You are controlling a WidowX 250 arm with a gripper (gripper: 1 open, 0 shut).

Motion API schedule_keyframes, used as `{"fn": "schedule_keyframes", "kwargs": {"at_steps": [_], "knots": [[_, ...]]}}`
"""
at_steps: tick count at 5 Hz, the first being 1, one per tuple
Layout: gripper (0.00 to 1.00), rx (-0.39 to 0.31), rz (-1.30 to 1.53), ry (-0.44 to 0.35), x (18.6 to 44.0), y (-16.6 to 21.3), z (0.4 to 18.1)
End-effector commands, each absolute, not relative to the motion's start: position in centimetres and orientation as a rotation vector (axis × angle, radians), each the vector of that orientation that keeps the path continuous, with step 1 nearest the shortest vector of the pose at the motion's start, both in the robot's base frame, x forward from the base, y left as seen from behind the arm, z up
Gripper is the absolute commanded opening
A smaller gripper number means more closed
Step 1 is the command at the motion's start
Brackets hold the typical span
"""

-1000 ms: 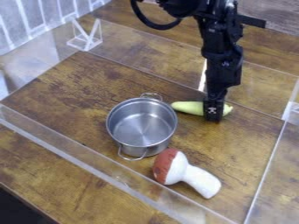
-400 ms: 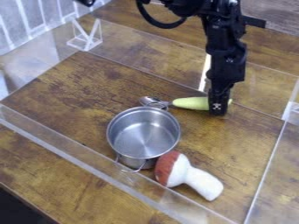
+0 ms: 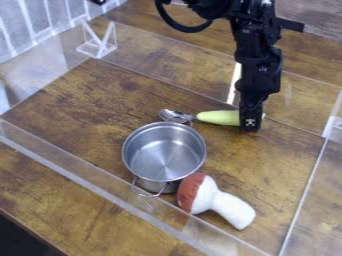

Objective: Move the green spoon to the left

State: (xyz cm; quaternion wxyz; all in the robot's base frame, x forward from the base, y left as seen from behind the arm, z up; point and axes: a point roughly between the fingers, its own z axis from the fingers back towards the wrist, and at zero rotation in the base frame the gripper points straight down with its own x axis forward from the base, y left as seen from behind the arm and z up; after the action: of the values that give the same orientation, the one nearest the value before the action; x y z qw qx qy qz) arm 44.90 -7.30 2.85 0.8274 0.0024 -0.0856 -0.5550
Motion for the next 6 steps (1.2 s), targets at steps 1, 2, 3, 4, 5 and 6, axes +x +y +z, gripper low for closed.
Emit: {"fn": "schedule_keyframes", "kwargs": {"at_steps": [1,2,3,4,5,6], "knots": [[0.00,0.044,-1.172,-0.233,44.9,-6.9,5.5],[0.00,0.044,-1.166,-0.233,44.5,-6.8,5.4],[0.00,0.047,-1.159,-0.234,44.4,-6.7,5.4],[0.00,0.053,-1.151,-0.235,44.3,-6.6,5.7],[0.00,0.063,-1.125,-0.236,43.9,-6.8,6.8],[0.00,0.076,-1.098,-0.237,43.6,-6.9,8.0]]}}
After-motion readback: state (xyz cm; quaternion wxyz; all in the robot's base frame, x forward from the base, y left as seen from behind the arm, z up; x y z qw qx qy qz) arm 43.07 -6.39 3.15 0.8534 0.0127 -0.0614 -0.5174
